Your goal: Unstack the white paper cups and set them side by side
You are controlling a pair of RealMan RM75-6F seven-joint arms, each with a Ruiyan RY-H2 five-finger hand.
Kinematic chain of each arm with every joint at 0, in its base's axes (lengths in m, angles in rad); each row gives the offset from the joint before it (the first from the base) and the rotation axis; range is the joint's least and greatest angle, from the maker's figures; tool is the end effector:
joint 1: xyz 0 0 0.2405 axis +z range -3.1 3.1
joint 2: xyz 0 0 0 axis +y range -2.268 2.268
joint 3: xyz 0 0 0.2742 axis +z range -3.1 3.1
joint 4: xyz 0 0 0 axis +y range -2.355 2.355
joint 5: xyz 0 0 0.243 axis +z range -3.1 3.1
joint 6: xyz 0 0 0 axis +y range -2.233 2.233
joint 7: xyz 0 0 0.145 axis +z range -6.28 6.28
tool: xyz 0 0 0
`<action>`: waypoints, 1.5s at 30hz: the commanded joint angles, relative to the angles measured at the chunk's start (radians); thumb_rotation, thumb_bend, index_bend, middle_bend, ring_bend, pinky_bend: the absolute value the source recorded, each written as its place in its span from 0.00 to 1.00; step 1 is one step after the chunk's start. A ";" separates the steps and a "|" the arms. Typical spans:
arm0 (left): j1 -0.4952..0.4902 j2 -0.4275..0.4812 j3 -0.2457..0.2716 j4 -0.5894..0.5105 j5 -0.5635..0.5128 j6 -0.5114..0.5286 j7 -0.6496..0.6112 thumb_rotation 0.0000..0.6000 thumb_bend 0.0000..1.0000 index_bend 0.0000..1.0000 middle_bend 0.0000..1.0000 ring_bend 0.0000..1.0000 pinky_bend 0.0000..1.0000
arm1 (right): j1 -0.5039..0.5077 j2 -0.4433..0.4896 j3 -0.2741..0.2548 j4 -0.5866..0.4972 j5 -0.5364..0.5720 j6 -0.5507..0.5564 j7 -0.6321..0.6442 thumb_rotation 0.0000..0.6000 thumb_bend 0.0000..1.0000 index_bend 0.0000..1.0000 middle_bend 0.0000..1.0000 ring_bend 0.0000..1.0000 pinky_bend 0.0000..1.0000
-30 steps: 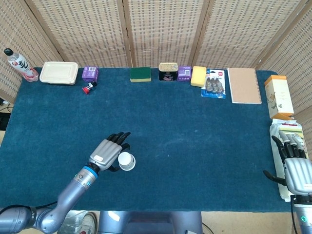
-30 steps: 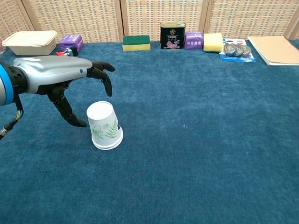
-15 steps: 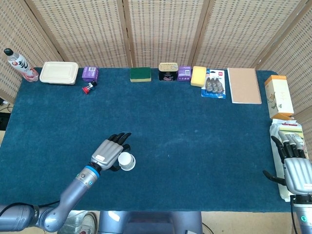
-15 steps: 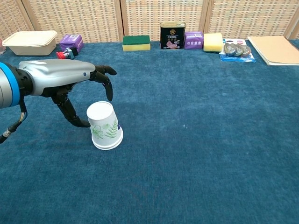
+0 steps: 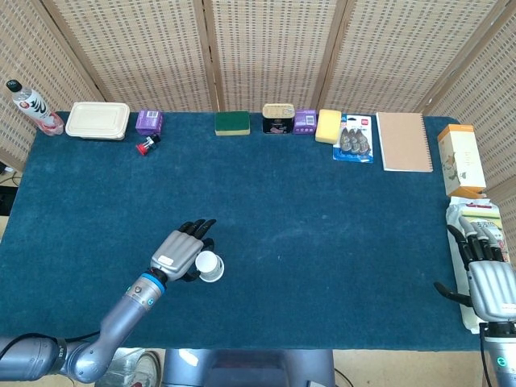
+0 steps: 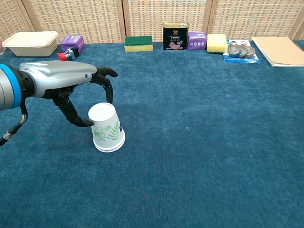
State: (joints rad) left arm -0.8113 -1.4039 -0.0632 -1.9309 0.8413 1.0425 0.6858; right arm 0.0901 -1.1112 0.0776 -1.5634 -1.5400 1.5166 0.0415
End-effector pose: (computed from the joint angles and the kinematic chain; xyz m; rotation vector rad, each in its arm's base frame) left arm -0.1176 0.2890 -0.0337 -2.0495 -0.9786 -0.7396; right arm -0.3412 -0.1952 0.1509 1.3892 -0.8280 0.9597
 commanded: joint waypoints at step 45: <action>0.085 0.371 -0.019 -0.215 0.151 0.026 -0.268 1.00 0.24 0.37 0.00 0.00 0.10 | 0.005 -0.009 -0.006 -0.007 0.005 -0.016 -0.035 1.00 0.00 0.07 0.00 0.03 0.02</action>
State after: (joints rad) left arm -0.7430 -1.0486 -0.0939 -2.1629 0.9718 1.0854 0.4462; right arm 0.0948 -1.1198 0.0718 -1.5706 -1.5351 1.5010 0.0070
